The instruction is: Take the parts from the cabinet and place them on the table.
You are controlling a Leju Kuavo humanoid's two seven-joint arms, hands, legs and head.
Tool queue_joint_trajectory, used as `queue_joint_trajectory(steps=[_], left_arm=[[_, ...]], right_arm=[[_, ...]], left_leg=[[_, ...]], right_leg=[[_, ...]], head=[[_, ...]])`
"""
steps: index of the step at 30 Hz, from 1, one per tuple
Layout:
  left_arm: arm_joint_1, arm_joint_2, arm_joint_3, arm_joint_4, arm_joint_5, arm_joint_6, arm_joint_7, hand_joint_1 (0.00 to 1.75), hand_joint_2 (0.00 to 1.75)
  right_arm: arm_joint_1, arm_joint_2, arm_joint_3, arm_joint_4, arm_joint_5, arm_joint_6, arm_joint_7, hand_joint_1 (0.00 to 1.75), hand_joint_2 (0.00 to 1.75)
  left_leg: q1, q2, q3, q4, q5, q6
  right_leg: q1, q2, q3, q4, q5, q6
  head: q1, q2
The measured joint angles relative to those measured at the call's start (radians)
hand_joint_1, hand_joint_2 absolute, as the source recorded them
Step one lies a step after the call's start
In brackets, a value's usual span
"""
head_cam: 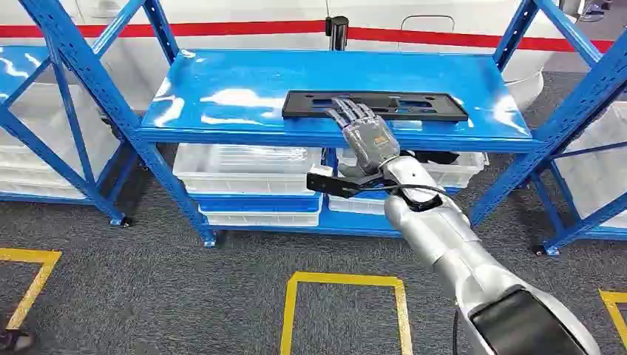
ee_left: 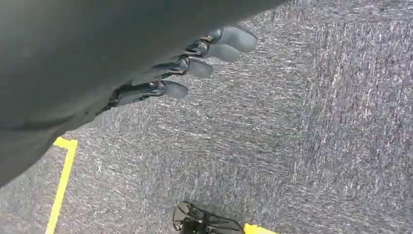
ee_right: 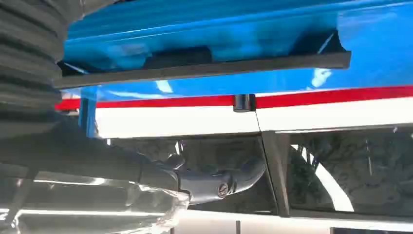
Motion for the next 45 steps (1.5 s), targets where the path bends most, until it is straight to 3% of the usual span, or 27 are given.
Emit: queue_joint_trajectory(steps=[12,34,41,45], left_arm=[[0.000,0.000,-0.001,0.004,-0.009,-0.013,0.020,0.00,0.00],[-0.001,0.001,-0.001,0.005,-0.011,-0.013,0.025,0.00,0.00],[-0.001,0.009,0.002,0.005,0.001,-0.019,0.022,0.00,0.00],[-0.001,0.013,0.002,0.005,0.001,-0.019,0.021,0.00,0.00]], right_arm=[[-0.043,0.027,0.016,0.106,0.017,-0.002,0.032,0.00,1.75],[-0.060,0.006,0.007,0.184,0.001,-0.008,0.053,0.00,1.75],[-0.061,0.005,0.003,0.191,0.001,-0.012,0.051,0.00,1.75],[-0.061,0.006,0.003,0.194,0.001,-0.012,0.050,0.00,1.75]], left_leg=[[0.000,0.000,-0.001,0.000,0.000,0.000],[0.000,0.000,0.000,0.000,0.000,0.000],[-0.004,0.000,-0.002,0.005,-0.001,0.001],[-0.004,0.000,-0.007,0.012,-0.005,0.008]], right_leg=[[0.000,0.000,0.000,0.000,0.000,0.000],[0.000,0.000,0.000,0.000,0.000,0.000],[-0.005,0.000,0.000,-0.002,0.002,0.004],[-0.006,0.000,0.000,-0.003,0.004,0.008]], head=[[0.000,0.000],[0.000,0.000],[-0.001,0.000],[-0.001,0.000]])
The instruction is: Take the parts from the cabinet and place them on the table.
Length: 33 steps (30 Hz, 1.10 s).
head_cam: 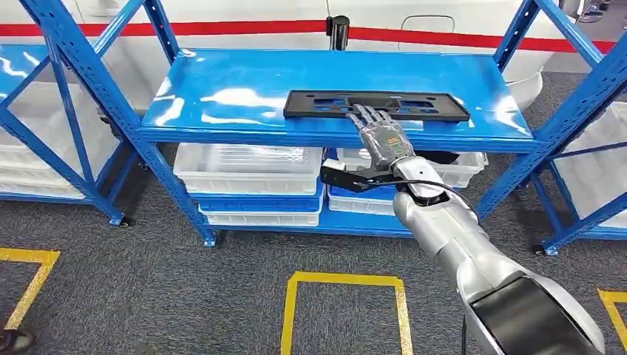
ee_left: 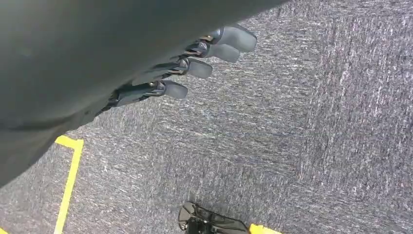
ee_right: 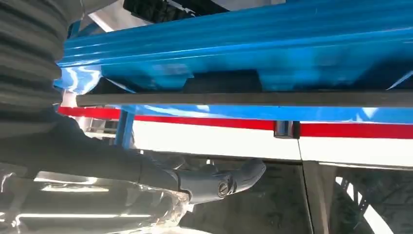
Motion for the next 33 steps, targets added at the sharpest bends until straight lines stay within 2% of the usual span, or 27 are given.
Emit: queue_joint_trajectory(steps=[2,3,4,6,7,8,9,10,11,12,13,14,16,17,18,19,21,22,27,29,30,31,32,33], left_arm=[[-0.001,0.002,0.000,0.000,0.000,0.000,0.000,0.00,0.00],[-0.002,0.002,0.000,0.000,0.002,0.000,-0.001,0.00,0.00],[-0.003,0.002,0.000,0.000,0.002,-0.002,-0.003,0.00,0.00],[-0.004,0.002,0.001,0.000,0.006,-0.003,-0.006,0.00,0.00],[-0.004,0.002,0.001,0.000,0.010,-0.003,-0.009,0.00,0.00],[-0.003,0.002,0.002,0.000,0.010,-0.003,-0.010,0.00,0.00],[-0.003,0.002,0.003,0.000,0.010,-0.003,-0.012,0.00,0.00],[-0.002,0.001,0.003,0.000,0.011,-0.003,-0.013,0.00,0.00],[-0.002,0.001,0.003,0.000,0.012,-0.003,-0.013,0.00,0.00],[-0.002,0.000,0.004,0.000,0.012,-0.005,-0.014,0.00,0.00],[-0.002,-0.002,0.005,0.001,0.013,-0.007,-0.014,0.00,0.00],[-0.003,-0.002,0.008,0.001,0.014,-0.010,-0.014,0.00,0.00],[-0.002,-0.003,0.011,0.001,0.019,-0.012,-0.014,0.00,0.00],[-0.002,-0.003,0.011,0.002,0.019,-0.012,-0.014,0.00,0.00],[-0.001,0.002,0.012,0.002,0.019,-0.011,-0.015,0.00,0.00],[-0.001,0.000,0.012,0.002,0.019,-0.012,-0.017,0.00,0.00],[-0.002,0.003,0.015,0.002,0.019,-0.012,-0.018,0.00,0.00],[-0.001,0.002,0.015,0.002,0.019,-0.013,-0.018,0.00,0.00],[-0.001,0.002,0.015,0.002,0.019,-0.013,-0.018,0.00,0.00],[-0.001,0.002,0.015,0.002,0.019,-0.013,-0.018,0.00,0.00],[0.000,0.001,0.015,0.002,0.019,-0.013,-0.018,0.00,0.00],[0.000,0.001,0.015,0.002,0.019,-0.013,-0.018,0.00,0.00],[0.001,0.002,0.016,0.002,0.019,-0.013,-0.018,0.00,0.00],[0.000,0.002,0.016,0.003,0.018,-0.014,-0.018,0.00,0.00]], right_arm=[[-0.005,0.002,0.000,0.000,0.000,0.000,0.000,0.00,1.75],[-0.007,0.000,-0.002,0.000,0.000,-0.002,0.000,0.00,1.75],[-0.013,0.000,-0.002,0.001,0.001,-0.002,0.000,0.00,1.75],[-0.015,-0.002,-0.002,0.004,0.005,-0.002,-0.002,0.00,1.75],[-0.013,-0.002,-0.002,0.007,0.006,-0.002,-0.003,0.00,1.75],[-0.010,-0.003,-0.002,0.009,0.006,-0.002,-0.003,0.00,1.75],[-0.010,-0.003,-0.002,0.012,0.007,-0.002,-0.003,0.00,1.75],[-0.012,-0.005,-0.002,0.013,0.007,-0.002,-0.003,0.00,1.75],[-0.016,-0.005,-0.002,0.014,0.007,-0.001,-0.003,0.00,1.75],[-0.021,-0.006,-0.002,0.014,0.007,0.000,-0.003,0.00,1.75],[-0.028,-0.006,-0.002,0.016,0.007,0.001,-0.003,0.00,1.75],[-0.031,-0.005,-0.002,0.016,0.008,0.002,-0.004,0.00,1.75],[-0.032,-0.003,-0.002,0.019,0.008,0.004,-0.005,0.00,1.75],[-0.034,-0.004,-0.002,0.019,0.008,0.005,-0.007,0.00,1.75],[-0.036,-0.002,-0.002,0.019,0.008,0.006,-0.008,0.00,1.75],[-0.038,-0.002,-0.003,0.019,0.008,0.006,-0.009,0.00,1.75],[-0.039,0.003,-0.002,0.021,0.010,0.010,-0.010,0.00,1.75],[-0.039,0.003,-0.002,0.022,0.011,0.013,-0.010,0.00,1.75],[-0.039,0.003,-0.002,0.022,0.011,0.013,-0.010,0.00,1.75],[-0.039,0.003,-0.002,0.022,0.011,0.013,-0.010,0.00,1.75],[-0.035,0.003,-0.002,0.025,0.013,0.013,-0.010,0.00,1.75],[-0.034,0.003,-0.002,0.026,0.013,0.013,-0.010,0.00,1.75],[-0.034,0.003,-0.002,0.027,0.013,0.013,-0.010,0.00,1.75],[-0.036,0.004,-0.002,0.027,0.013,0.013,-0.010,0.00,1.75]], left_leg=[[0.001,0.001,0.003,-0.011,0.004,0.011],[0.012,0.005,0.014,-0.026,0.014,0.019],[0.012,0.005,0.013,-0.028,0.016,0.026],[0.010,0.005,0.011,-0.028,0.015,0.029],[0.010,0.004,0.010,-0.027,0.014,0.030],[0.009,0.003,0.011,-0.027,0.013,0.029],[0.009,0.001,0.012,-0.026,0.012,0.028],[0.008,-0.001,0.015,-0.024,0.009,0.026],[0.008,-0.003,0.019,-0.023,0.005,0.022],[0.007,-0.003,0.023,-0.020,-0.001,0.018],[0.004,-0.002,0.020,-0.016,-0.007,0.013],[-0.001,-0.001,0.018,-0.012,-0.012,0.007],[0.009,0.000,0.019,-0.012,-0.015,-0.003],[0.006,0.001,0.020,-0.011,-0.018,-0.010],[0.011,0.000,0.019,-0.003,-0.028,-0.017],[0.013,0.002,0.010,0.031,-0.046,-0.031],[0.034,0.003,-0.079,0.199,-0.120,-0.056],[0.040,0.003,-0.116,0.259,-0.140,-0.063],[0.040,0.003,-0.116,0.259,-0.140,-0.063],[0.042,0.003,-0.125,0.272,-0.144,-0.064],[0.054,0.004,-0.170,0.322,-0.139,-0.075],[0.058,0.005,-0.174,0.313,-0.121,-0.079],[0.069,0.006,-0.140,0.205,-0.033,-0.090],[0.075,0.008,-0.049,0.006,0.057,-0.100]], right_leg=[[0.004,0.000,0.004,-0.008,0.002,0.008],[0.007,0.000,-0.011,0.011,-0.006,0.008],[0.008,0.000,-0.044,0.071,-0.035,-0.002],[0.008,0.000,-0.137,0.243,-0.095,-0.014],[0.008,0.000,-0.178,0.314,-0.113,-0.014],[0.008,0.000,-0.203,0.348,-0.113,-0.009],[0.008,0.000,-0.202,0.328,-0.093,-0.002],[0.008,0.000,-0.176,0.265,-0.058,0.006],[0.008,0.000,-0.131,0.163,-0.012,0.012],[0.009,-0.001,-0.085,0.059,0.029,0.013],[0.013,-0.002,-0.059,0.007,0.044,0.002],[0.012,-0.002,-0.054,0.004,0.046,0.000],[0.017,-0.001,-0.056,0.005,0.043,-0.007],[0.011,0.001,-0.055,0.001,0.043,-0.011],[-0.005,0.002,-0.045,-0.005,0.045,-0.015],[-0.007,0.002,-0.039,-0.005,0.040,-0.026],[-0.007,0.003,-0.031,-0.005,0.034,-0.033],[-0.007,0.003,-0.030,-0.005,0.032,-0.035],[-0.007,0.003,-0.030,-0.005,0.032,-0.035],[-0.007,0.003,-0.029,-0.005,0.032,-0.035],[-0.008,0.005,-0.027,-0.004,0.029,-0.033],[-0.009,0.007,-0.025,-0.004,0.026,-0.029],[-0.016,0.010,-0.017,-0.002,0.018,-0.019],[-0.015,0.012,-0.002,-0.002,0.005,-0.002]], head=[[0.000,0.000],[0.003,0.000],[0.002,0.000],[0.000,0.000],[0.002,0.000],[0.002,0.000],[0.001,0.000],[0.003,0.000],[0.002,0.000],[0.003,0.000],[0.003,0.000],[-0.003,0.000],[-0.002,0.000],[-0.002,0.000],[0.000,0.000],[-0.013,0.000],[-0.015,0.000],[-0.016,0.000],[-0.016,0.000],[-0.016,0.000],[-0.016,0.000],[-0.016,0.000],[-0.016,0.000],[-0.017,0.000]])
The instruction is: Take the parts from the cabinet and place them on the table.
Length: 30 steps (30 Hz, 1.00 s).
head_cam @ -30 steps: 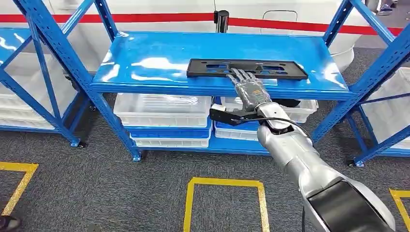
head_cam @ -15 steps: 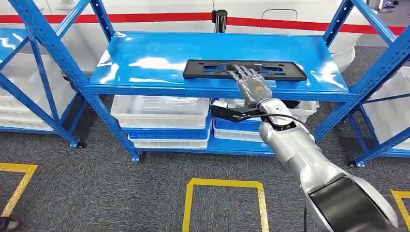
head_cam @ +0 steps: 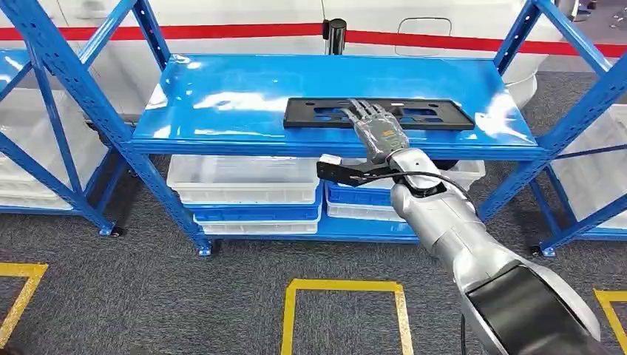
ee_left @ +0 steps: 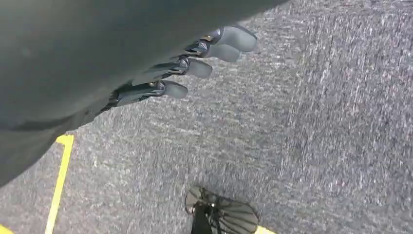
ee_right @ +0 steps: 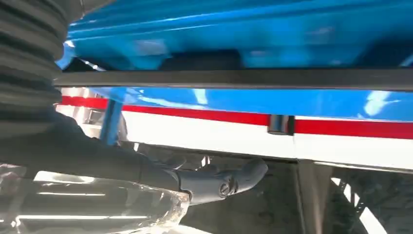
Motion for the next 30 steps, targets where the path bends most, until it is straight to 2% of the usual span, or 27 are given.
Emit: queue_joint_trajectory(steps=[1,2,3,4,5,6,7,8,9,10,11,12,14,15,16,17,18,20,21,22,23,25,26,27,28,29,30], left_arm=[[-0.002,0.000,0.000,0.000,0.000,0.000,0.000,0.00,0.00],[-0.002,0.000,0.001,0.000,0.000,0.000,0.000,0.00,0.00],[-0.004,-0.003,0.001,0.000,0.000,0.001,0.000,0.00,0.00],[-0.004,-0.003,0.002,0.000,0.000,0.001,0.000,0.00,0.00],[-0.004,-0.003,0.002,0.000,0.000,0.001,0.000,0.00,0.00],[-0.003,-0.003,0.002,0.000,-0.001,0.000,0.000,0.00,0.00],[-0.003,-0.004,0.002,0.000,-0.004,0.000,0.000,0.00,0.00],[-0.003,-0.005,0.002,0.000,-0.007,0.000,0.000,0.00,0.00],[-0.003,-0.006,0.002,0.000,-0.008,0.000,0.001,0.00,0.00],[-0.003,-0.009,0.002,0.001,-0.010,-0.001,0.003,0.00,0.00],[-0.006,-0.012,0.001,0.001,-0.011,-0.001,0.005,0.00,0.00],[-0.006,-0.009,0.001,0.001,-0.011,-0.001,0.008,0.00,0.00],[-0.005,-0.009,0.001,0.001,-0.014,-0.002,0.009,0.00,0.00],[-0.005,-0.005,0.001,0.001,-0.014,-0.001,0.009,0.00,0.00],[-0.005,-0.007,0.000,0.001,-0.016,-0.003,0.009,0.00,0.00],[-0.006,-0.007,0.000,0.001,-0.016,-0.002,0.009,0.00,0.00],[-0.006,-0.004,0.001,0.001,-0.016,-0.002,0.009,0.00,0.00],[-0.005,-0.004,0.001,0.001,-0.016,-0.002,0.009,0.00,0.00],[-0.005,-0.004,0.001,0.001,-0.016,-0.002,0.009,0.00,0.00],[-0.004,-0.004,0.001,0.001,-0.016,-0.002,0.009,0.00,0.00],[-0.004,-0.004,0.001,0.002,-0.016,-0.001,0.009,0.00,0.00],[-0.005,-0.002,0.001,0.002,-0.015,0.000,0.008,0.00,0.00],[-0.006,0.000,0.001,0.002,-0.015,0.000,0.007,0.00,0.00],[-0.007,0.000,0.001,0.002,-0.016,0.000,0.007,0.00,0.00],[-0.007,0.000,0.001,0.002,-0.016,0.000,0.006,0.00,0.00],[-0.006,0.002,0.001,0.002,-0.016,0.000,0.006,0.00,0.00],[-0.005,0.003,0.001,0.002,-0.016,0.000,0.006,0.00,0.00]], right_arm=[[-0.002,0.000,0.000,0.001,0.003,0.000,0.000,0.00,1.75],[-0.004,-0.001,0.000,0.001,0.003,0.000,0.000,0.00,1.75],[-0.008,-0.003,0.000,0.002,0.003,0.001,0.000,0.00,1.75],[-0.006,-0.003,0.000,0.003,0.003,0.003,0.000,0.00,1.75],[-0.002,-0.005,0.000,0.005,0.003,0.005,0.005,0.00,1.75],[0.000,-0.006,0.000,0.007,0.003,0.007,0.008,0.00,1.75],[0.000,-0.008,0.000,0.009,0.003,0.007,0.011,0.00,1.75],[-0.001,-0.011,0.000,0.009,0.003,0.007,0.012,0.00,1.75],[-0.003,-0.014,0.000,0.009,0.003,0.007,0.012,0.00,1.75],[-0.006,-0.017,0.000,0.010,0.003,0.007,0.012,0.00,1.75],[-0.009,-0.019,0.000,0.010,0.003,0.007,0.012,0.00,1.75],[-0.008,-0.019,0.000,0.010,0.002,0.007,0.012,0.00,1.75],[-0.007,-0.021,0.000,0.013,0.002,0.008,0.012,0.00,1.75],[-0.008,-0.022,-0.001,0.013,0.003,0.008,0.012,0.00,1.75],[-0.008,-0.022,-0.001,0.013,0.002,0.008,0.012,0.00,1.75],[-0.008,-0.022,0.000,0.013,0.003,0.008,0.012,0.00,1.75],[-0.007,-0.021,0.000,0.013,0.003,0.009,0.011,0.00,1.75],[-0.004,-0.021,0.000,0.016,0.004,0.012,0.012,0.00,1.75],[-0.002,-0.021,0.000,0.018,0.004,0.013,0.012,0.00,1.75],[0.000,-0.021,0.000,0.019,0.004,0.016,0.012,0.00,1.75],[0.000,-0.021,0.000,0.020,0.004,0.019,0.013,0.00,1.75],[-0.003,-0.022,0.000,0.020,0.004,0.021,0.021,0.00,1.75],[-0.005,-0.022,0.000,0.021,0.004,0.024,0.030,0.00,1.75],[-0.008,-0.023,0.000,0.024,0.005,0.027,0.036,0.00,1.75],[-0.007,-0.024,0.000,0.026,0.005,0.031,0.041,0.00,1.75],[-0.006,-0.026,-0.001,0.029,0.005,0.034,0.049,0.00,1.75],[-0.007,-0.027,-0.002,0.032,0.004,0.034,0.054,0.00,1.75]], left_leg=[[-0.013,0.001,-0.005,-0.001,-0.016,0.030],[-0.014,-0.001,0.009,-0.016,-0.010,0.061],[-0.027,-0.001,0.013,-0.018,-0.014,0.080],[-0.030,-0.001,0.013,-0.018,-0.016,0.084],[-0.034,-0.003,0.014,-0.017,-0.019,0.088],[-0.039,-0.006,0.017,-0.017,-0.020,0.090],[-0.044,-0.009,0.022,-0.017,-0.023,0.093],[-0.049,-0.012,0.027,-0.017,-0.027,0.094],[-0.055,-0.015,0.035,-0.017,-0.031,0.095],[-0.055,-0.016,0.037,-0.017,-0.036,0.094],[-0.070,-0.017,0.033,-0.008,-0.044,0.089],[-0.066,-0.017,0.034,-0.008,-0.048,0.088],[-0.062,-0.017,0.036,-0.008,-0.051,0.081],[-0.065,-0.016,0.036,-0.002,-0.059,0.075],[-0.060,-0.014,0.030,0.019,-0.070,0.064],[-0.053,-0.009,0.008,0.068,-0.097,0.053],[-0.047,-0.008,-0.028,0.142,-0.133,0.043],[-0.036,-0.004,-0.120,0.304,-0.192,0.028],[-0.032,-0.003,-0.143,0.331,-0.189,0.026],[-0.028,-0.003,-0.143,0.309,-0.159,0.024],[-0.028,-0.003,-0.116,0.241,-0.110,0.026],[-0.029,-0.003,-0.023,0.047,-0.011,0.040],[-0.034,-0.003,0.004,-0.005,-0.010,0.054],[-0.041,-0.001,0.001,-0.006,-0.013,0.061],[-0.042,0.000,0.001,-0.003,-0.016,0.067],[-0.045,-0.001,0.001,-0.004,-0.017,0.072],[-0.046,-0.001,0.005,-0.011,-0.014,0.081]], right_leg=[[0.004,0.001,-0.004,-0.001,-0.007,0.017],[0.006,-0.004,-0.006,-0.003,-0.015,0.037],[0.008,-0.006,-0.094,0.178,-0.089,0.009],[0.010,-0.006,-0.147,0.271,-0.120,0.003],[0.014,-0.006,-0.197,0.350,-0.135,0.003],[0.019,-0.006,-0.212,0.360,-0.128,0.005],[0.024,-0.006,-0.204,0.324,-0.102,0.009],[0.030,-0.006,-0.174,0.249,-0.062,0.012],[0.034,-0.006,-0.127,0.139,-0.012,0.011],[0.042,-0.010,-0.088,0.045,0.024,0.003],[0.046,-0.007,-0.065,0.008,0.041,-0.011],[0.040,-0.007,-0.068,0.009,0.047,-0.019],[0.045,-0.006,-0.068,0.009,0.044,-0.025],[0.030,-0.006,-0.063,0.004,0.046,-0.029],[0.028,-0.003,-0.056,0.004,0.043,-0.033],[0.028,-0.003,-0.051,0.004,0.040,-0.043],[0.028,-0.003,-0.048,0.004,0.039,-0.045],[0.029,-0.001,-0.043,0.005,0.034,-0.050],[0.030,0.000,-0.040,0.005,0.031,-0.048],[0.030,0.001,-0.036,0.005,0.028,-0.046],[0.030,0.002,-0.030,0.005,0.024,-0.045],[0.031,0.004,-0.017,0.004,0.017,-0.040],[0.031,0.004,-0.015,0.003,0.015,-0.037],[0.039,0.005,-0.018,0.003,0.013,-0.032],[0.037,0.004,-0.018,0.003,0.011,-0.028],[0.035,0.004,-0.016,0.001,0.010,-0.022],[0.037,0.003,-0.013,-0.004,0.010,-0.015]], head=[[-0.001,0.000],[0.002,0.000],[0.005,0.000],[0.005,0.000],[0.006,0.000],[0.006,0.000],[0.006,0.000],[0.007,0.000],[0.006,0.000],[0.007,0.000],[0.005,0.000],[0.003,0.000],[0.005,0.000],[0.005,0.000],[0.002,0.000],[-0.003,0.000],[-0.002,0.000],[-0.003,0.000],[-0.002,0.000],[-0.003,0.000],[-0.002,0.000],[-0.002,0.000],[0.000,0.000],[-0.001,0.000],[-0.004,0.000],[0.000,0.000],[-0.003,0.000]])
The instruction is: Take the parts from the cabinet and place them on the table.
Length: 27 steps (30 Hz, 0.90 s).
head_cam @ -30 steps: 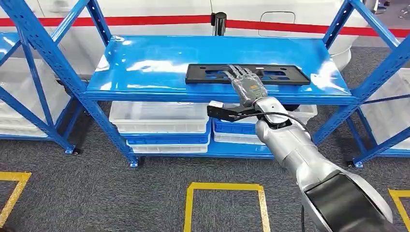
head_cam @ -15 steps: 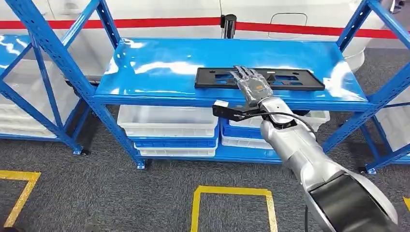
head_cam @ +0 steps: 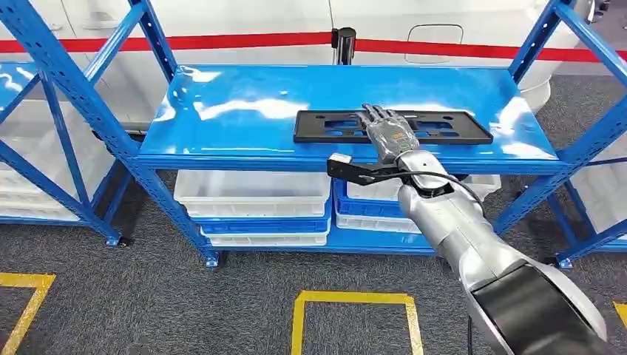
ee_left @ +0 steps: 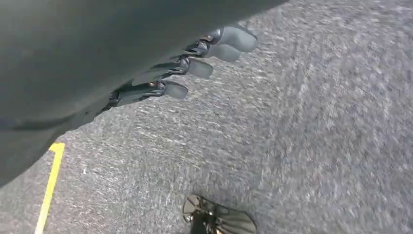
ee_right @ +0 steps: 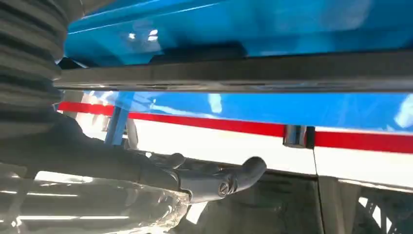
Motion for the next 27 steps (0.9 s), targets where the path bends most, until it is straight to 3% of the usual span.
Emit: queue_joint_trajectory(steps=[1,2,3,5,6,7,8,10,11,13,15,16,17,18,20,21,22,23,24,25,26,27], left_arm=[[0.001,0.000,0.000,0.000,-0.001,0.000,0.000,0.00,0.00],[-0.001,-0.003,0.000,0.000,-0.001,0.000,-0.002,0.00,0.00],[-0.003,-0.003,0.000,0.000,-0.001,-0.001,-0.002,0.00,0.00],[-0.003,-0.003,0.000,0.000,-0.001,-0.001,-0.002,0.00,0.00],[-0.002,-0.003,0.000,0.000,-0.002,-0.001,-0.002,0.00,0.00],[-0.001,-0.004,0.000,0.000,-0.002,-0.001,-0.002,0.00,0.00],[-0.001,-0.005,0.000,0.000,-0.003,-0.001,-0.002,0.00,0.00],[-0.001,-0.006,0.000,0.000,-0.003,-0.001,-0.002,0.00,0.00],[-0.001,-0.004,0.001,0.000,-0.003,-0.001,-0.002,0.00,0.00],[-0.002,-0.001,0.003,0.000,-0.003,0.001,-0.002,0.00,0.00],[-0.001,-0.002,0.005,0.001,-0.003,0.001,-0.002,0.00,0.00],[-0.001,-0.002,0.005,0.001,-0.003,0.000,-0.002,0.00,0.00],[-0.001,-0.002,0.007,0.001,-0.003,0.000,-0.002,0.00,0.00],[-0.001,-0.002,0.008,0.001,-0.003,0.001,-0.002,0.00,0.00],[-0.001,0.000,0.009,0.001,-0.003,0.001,-0.002,0.00,0.00],[0.000,-0.001,0.009,0.001,-0.003,0.000,-0.002,0.00,0.00],[0.000,-0.001,0.009,0.002,-0.002,0.000,-0.002,0.00,0.00],[0.000,-0.001,0.009,0.002,-0.002,0.000,-0.002,0.00,0.00],[0.000,-0.001,0.009,0.002,-0.002,0.000,-0.002,0.00,0.00],[0.000,0.000,0.010,0.002,-0.003,0.000,-0.003,0.00,0.00],[0.000,0.000,0.010,0.002,-0.003,0.000,-0.004,0.00,0.00],[-0.002,0.003,0.010,0.002,-0.003,-0.001,-0.004,0.00,0.00]], right_arm=[[0.000,-0.005,-0.002,0.002,0.000,0.002,0.008,0.00,1.75],[-0.003,-0.010,-0.005,0.005,0.000,0.008,0.016,0.00,1.75],[-0.005,-0.011,-0.005,0.010,0.000,0.009,0.021,0.00,1.75],[0.001,-0.021,-0.005,0.023,0.000,0.024,0.033,0.00,1.75],[0.005,-0.025,-0.006,0.029,0.000,0.027,0.037,0.00,1.75],[0.009,-0.028,-0.006,0.034,0.000,0.027,0.042,0.00,1.75],[0.009,-0.032,-0.006,0.037,0.000,0.029,0.049,0.00,1.75],[0.006,-0.038,-0.012,0.042,0.000,0.033,0.059,0.00,1.75],[0.003,-0.040,-0.014,0.044,-0.002,0.037,0.061,0.00,1.75],[0.005,-0.038,-0.015,0.047,-0.002,0.041,0.063,0.00,1.75],[0.005,-0.041,-0.018,0.052,-0.002,0.041,0.063,0.00,1.75],[0.004,-0.042,-0.019,0.053,-0.002,0.041,0.064,0.00,1.75],[0.003,-0.042,-0.022,0.053,-0.002,0.041,0.065,0.00,1.75],[0.002,-0.041,-0.022,0.053,-0.002,0.041,0.064,0.00,1.75],[0.004,-0.040,-0.022,0.056,-0.002,0.041,0.064,0.00,1.75],[0.006,-0.040,-0.022,0.058,-0.002,0.042,0.064,0.00,1.75],[0.007,-0.040,-0.022,0.060,-0.003,0.044,0.065,0.00,1.75],[0.007,-0.040,-0.022,0.062,-0.002,0.046,0.068,0.00,1.75],[0.007,-0.040,-0.022,0.063,-0.003,0.047,0.071,0.00,1.75],[0.005,-0.039,-0.022,0.063,-0.005,0.047,0.075,0.00,1.75],[0.004,-0.039,-0.024,0.063,-0.005,0.047,0.080,0.00,1.75],[0.002,-0.039,-0.027,0.063,-0.005,0.047,0.082,0.00,1.75]], left_leg=[[0.014,0.003,0.016,-0.023,0.011,0.010],[0.010,0.002,0.020,-0.027,0.011,0.014],[0.010,0.002,0.021,-0.027,0.012,0.020],[0.010,0.001,0.022,-0.026,0.009,0.022],[0.011,-0.001,0.022,-0.026,0.007,0.021],[0.011,-0.003,0.023,-0.026,0.005,0.019],[0.013,-0.004,0.025,-0.024,0.002,0.015],[0.016,-0.005,0.030,-0.014,-0.009,0.002],[0.012,-0.004,0.028,-0.008,-0.016,-0.008],[0.007,-0.001,0.028,0.005,-0.034,-0.020],[0.015,0.000,0.030,0.005,-0.036,-0.030],[0.021,0.002,0.029,0.010,-0.043,-0.034],[0.024,0.002,0.022,0.033,-0.057,-0.040],[0.025,0.003,-0.007,0.097,-0.093,-0.046],[0.025,0.002,-0.099,0.270,-0.165,-0.055],[0.025,0.003,-0.135,0.326,-0.175,-0.055],[0.025,0.002,-0.150,0.334,-0.160,-0.052],[0.024,0.002,-0.141,0.296,-0.124,-0.045],[0.023,0.002,-0.122,0.249,-0.091,-0.039],[0.016,0.002,-0.060,0.111,-0.015,-0.017],[0.006,0.000,-0.025,0.034,0.018,0.004],[0.004,0.010,-0.017,0.026,0.002,0.010]], right_leg=[[0.002,-0.004,-0.011,0.012,-0.006,0.002],[0.002,-0.006,-0.026,0.045,-0.021,0.002],[0.000,-0.006,-0.061,0.114,-0.051,-0.003],[-0.006,-0.006,-0.166,0.304,-0.114,-0.003],[-0.007,-0.006,-0.195,0.349,-0.120,0.003],[-0.010,-0.006,-0.204,0.346,-0.109,0.014],[-0.016,-0.007,-0.183,0.292,-0.079,0.027],[-0.028,-0.016,-0.091,0.092,0.002,0.053],[-0.034,-0.025,-0.061,0.027,0.020,0.055],[-0.028,-0.022,-0.052,0.026,0.024,0.028],[-0.022,-0.020,-0.052,0.028,0.021,0.013],[-0.033,-0.018,-0.047,0.026,0.022,0.006],[-0.031,-0.015,-0.043,0.025,0.020,-0.001],[-0.029,-0.014,-0.039,0.026,0.017,-0.005],[-0.024,-0.013,-0.033,0.026,0.012,-0.012],[-0.020,-0.012,-0.030,0.026,0.010,-0.015],[-0.017,-0.010,-0.027,0.026,0.007,-0.018],[-0.014,-0.008,-0.022,0.026,0.003,-0.018],[-0.010,-0.007,-0.018,0.026,0.002,-0.018],[-0.004,-0.005,-0.007,0.025,-0.004,-0.019],[-0.006,-0.005,-0.003,0.022,-0.007,-0.019],[0.004,-0.004,-0.001,0.020,-0.009,-0.015]], head=[[0.002,0.000],[0.007,0.000],[0.007,0.000],[0.007,0.000],[0.009,0.000],[0.008,0.000],[0.008,0.000],[0.009,0.000],[0.013,0.000],[0.004,0.000],[0.004,0.000],[0.004,0.000],[0.003,0.000],[0.000,0.000],[0.000,0.000],[0.001,0.000],[0.001,0.000],[0.000,0.000],[0.001,0.000],[0.001,0.000],[0.002,0.000],[0.004,0.000]])
